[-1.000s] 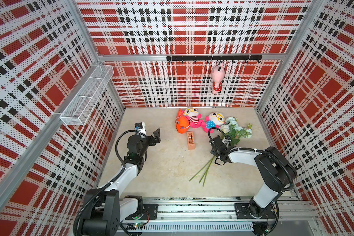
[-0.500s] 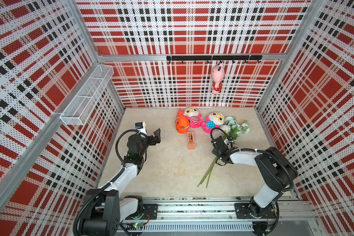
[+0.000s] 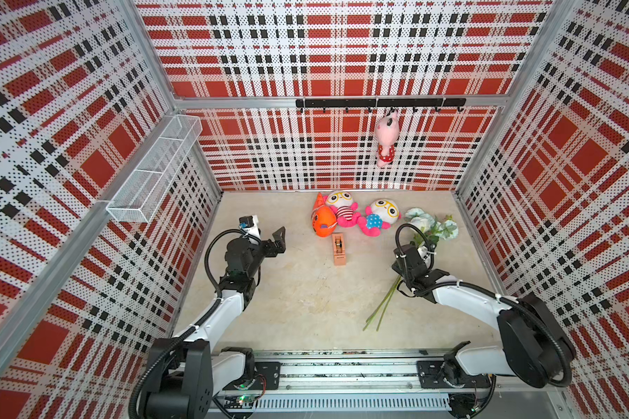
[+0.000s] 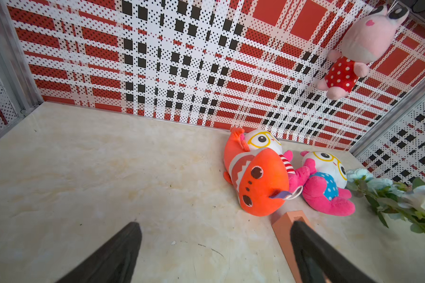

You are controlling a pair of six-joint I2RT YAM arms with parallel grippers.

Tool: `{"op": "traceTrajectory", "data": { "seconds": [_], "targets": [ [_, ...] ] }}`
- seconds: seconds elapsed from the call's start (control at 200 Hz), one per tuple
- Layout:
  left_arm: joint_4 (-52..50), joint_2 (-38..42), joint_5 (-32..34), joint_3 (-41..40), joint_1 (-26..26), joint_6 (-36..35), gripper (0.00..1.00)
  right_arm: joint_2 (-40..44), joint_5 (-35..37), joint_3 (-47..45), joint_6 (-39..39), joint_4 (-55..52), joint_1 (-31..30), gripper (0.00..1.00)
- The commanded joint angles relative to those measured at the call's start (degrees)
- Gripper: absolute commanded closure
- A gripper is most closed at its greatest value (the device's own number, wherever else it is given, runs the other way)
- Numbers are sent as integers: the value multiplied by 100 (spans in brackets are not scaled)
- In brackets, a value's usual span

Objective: Wrap bouquets with tape
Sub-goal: Pick up the unwrapped bouquet from the center of the board, then place the unwrapped bouquet at the center of the board.

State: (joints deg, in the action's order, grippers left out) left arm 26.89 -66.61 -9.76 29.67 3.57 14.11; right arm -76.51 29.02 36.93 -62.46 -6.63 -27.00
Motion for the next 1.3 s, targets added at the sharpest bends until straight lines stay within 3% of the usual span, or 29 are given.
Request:
{"op": "traceTrajectory", "data": {
  "seconds": [0.0, 0.205, 0.331, 0.441, 0.536, 0.621, 0.767, 0.877, 0.987, 1.147, 1.298],
  "targets": [
    [8, 155, 90, 153, -93, 171, 2, 465, 412, 5, 393, 4, 206, 100],
    [195, 286, -8, -2, -435, 549, 2, 1115, 451, 191, 1490, 93, 319, 100],
    [374, 457, -112, -151, -664, 870, 2, 1639, 71, 181, 2514, 554, 318, 100],
    [562, 666, -125, -286, -803, 1108, 2, 2080, -825, 184, 3718, 1110, 255, 100],
    [707, 866, -47, -412, -941, 1365, 2, 2265, -1951, 203, 4924, 1491, -21, 100],
    [802, 1052, 0, -541, -1057, 1527, 2, 2201, -2529, 340, 5650, 1472, -337, 100],
    [935, 1407, 254, -707, -1190, 1825, 2, 1610, -4199, 530, 6914, 1790, -494, 100],
    [1343, 1754, 166, -873, -1184, 2205, 2, 772, -4980, 906, 7482, 1901, -538, 100],
    [1449, 2473, 291, -1084, -1184, 2282, 2, -326, -5420, 1729, 8024, 1252, -685, 100],
    [1411, 3849, 1260, -1560, -1199, 2271, 2, -1497, -5336, 2435, 9359, 382, -1150, 100],
    [1362, 4243, 1468, -1684, -1188, 2210, 2, -2201, -5471, 2626, 10173, 143, -1494, 100]
  ]
}}
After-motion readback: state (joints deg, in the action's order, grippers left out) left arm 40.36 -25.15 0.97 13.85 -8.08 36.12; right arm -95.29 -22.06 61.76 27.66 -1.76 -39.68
